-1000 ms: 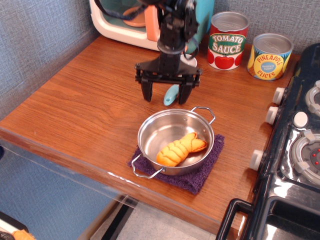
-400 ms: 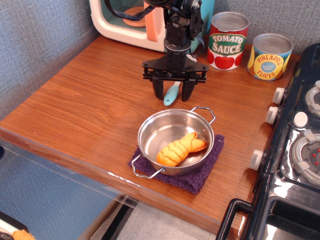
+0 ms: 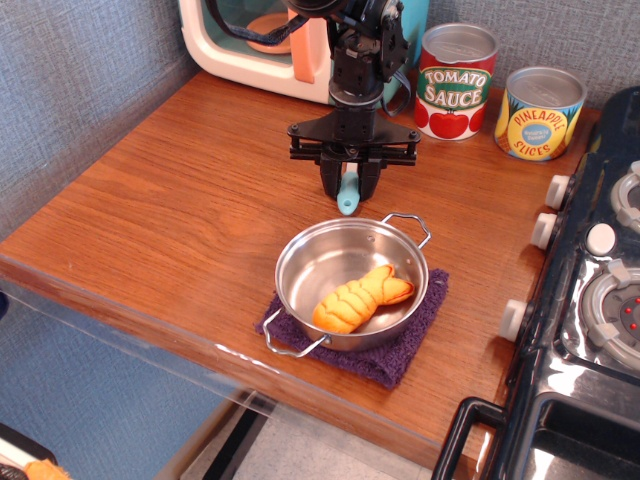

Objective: Place the spoon on the lower left table edge

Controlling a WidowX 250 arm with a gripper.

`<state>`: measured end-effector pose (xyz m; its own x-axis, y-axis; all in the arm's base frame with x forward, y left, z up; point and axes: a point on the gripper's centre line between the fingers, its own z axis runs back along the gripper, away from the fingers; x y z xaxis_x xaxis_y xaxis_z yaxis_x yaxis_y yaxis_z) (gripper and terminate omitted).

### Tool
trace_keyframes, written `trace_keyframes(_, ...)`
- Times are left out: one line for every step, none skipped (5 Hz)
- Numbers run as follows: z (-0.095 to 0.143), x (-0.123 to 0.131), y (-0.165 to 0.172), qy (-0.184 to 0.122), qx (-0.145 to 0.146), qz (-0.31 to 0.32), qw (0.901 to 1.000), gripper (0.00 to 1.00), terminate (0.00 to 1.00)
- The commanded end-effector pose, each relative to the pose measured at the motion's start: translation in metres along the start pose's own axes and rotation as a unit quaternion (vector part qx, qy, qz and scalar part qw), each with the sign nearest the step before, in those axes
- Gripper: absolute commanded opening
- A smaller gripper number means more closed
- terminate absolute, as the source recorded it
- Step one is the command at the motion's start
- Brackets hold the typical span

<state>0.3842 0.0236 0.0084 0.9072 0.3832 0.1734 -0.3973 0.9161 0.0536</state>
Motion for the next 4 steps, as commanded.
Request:
trace_keyframes(0.077,-0.002,0.024,-0.041,-0.059,-0.059,0.9956,0.00,0.00)
trace_keyframes(0.108,-0.010,0.051,-0.041,-0.070,-0.135,0.9875,0.00,0.00)
trace_keyframes(0.112,-0.022,0.095,-0.018,-0.079,-0.192,0.9781,0.00,0.00)
trace_keyframes(0.098,-0.034,0.145,-0.001,-0.075,-0.192,0.9786,0.00,0.00)
